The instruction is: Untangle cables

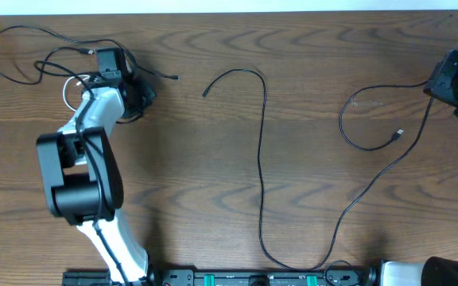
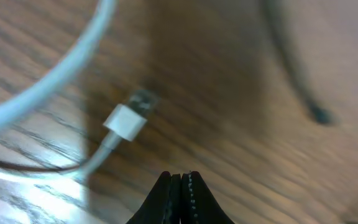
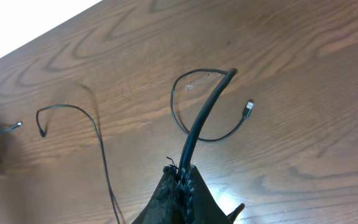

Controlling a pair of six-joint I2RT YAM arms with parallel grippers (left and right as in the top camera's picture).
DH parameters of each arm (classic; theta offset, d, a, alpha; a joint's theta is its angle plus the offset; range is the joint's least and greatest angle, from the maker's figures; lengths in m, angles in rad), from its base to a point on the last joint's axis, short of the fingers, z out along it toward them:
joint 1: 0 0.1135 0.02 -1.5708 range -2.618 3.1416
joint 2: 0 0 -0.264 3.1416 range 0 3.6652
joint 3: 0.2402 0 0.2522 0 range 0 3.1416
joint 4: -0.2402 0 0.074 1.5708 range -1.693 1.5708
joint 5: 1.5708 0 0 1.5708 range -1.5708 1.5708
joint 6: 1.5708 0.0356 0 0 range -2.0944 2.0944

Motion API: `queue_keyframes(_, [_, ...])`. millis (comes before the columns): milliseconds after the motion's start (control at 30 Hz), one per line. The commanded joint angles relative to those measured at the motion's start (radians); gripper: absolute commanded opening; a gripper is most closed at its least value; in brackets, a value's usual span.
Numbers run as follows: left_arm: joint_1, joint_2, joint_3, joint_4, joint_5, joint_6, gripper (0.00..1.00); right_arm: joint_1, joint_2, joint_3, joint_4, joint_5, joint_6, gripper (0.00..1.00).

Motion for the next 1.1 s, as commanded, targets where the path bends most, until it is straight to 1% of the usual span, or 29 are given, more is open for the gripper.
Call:
queue_keyframes(0, [0.007, 0.05, -0.003, 0.004, -0.146, 0.013, 0.08, -0.002, 0.002, -0.001, -0.003, -0.007, -0.032, 0.01])
queue_keyframes(200, [0.034, 0.074, -0.003, 0.018, -0.174, 0.047, 0.07, -0.002, 0.002, -0.001, -0.004, -0.006, -0.036, 0.01])
queue_keyframes(300, [0.063, 0.074, -0.003, 0.019, -0.218, 0.046, 0.07, -0.002, 0.002, -0.001, -0.004, -0.007, -0.036, 0.01])
queue_keyframes(500, [0.129, 0.074, -0.003, 0.024, -0.219, 0.081, 0.08, -0.002, 0.002, -0.001, -0.005, -0.007, -0.036, 0.01])
queue_keyframes(767, [0.157, 0.067, -0.003, 0.016, -0.217, 0.09, 0.08, -0.002, 0.002, -0.001, -0.004, -0.007, -0.036, 0.01])
queue_keyframes(867, [0.156, 0.045, -0.003, 0.01, -0.211, 0.089, 0.08, -0.002, 0.002, -0.001, -0.004, -0.007, -0.036, 0.01])
queue_keyframes(1000, [0.155, -0.036, -0.003, -0.014, -0.208, 0.085, 0.08, -0.002, 0.002, -0.001, -0.003, -0.007, -0.036, 0.01])
queue_keyframes(1067, [0.155, -0.085, -0.003, -0.029, -0.177, 0.085, 0.08, -0.002, 0.002, -0.001, -0.001, -0.008, -0.035, 0.01])
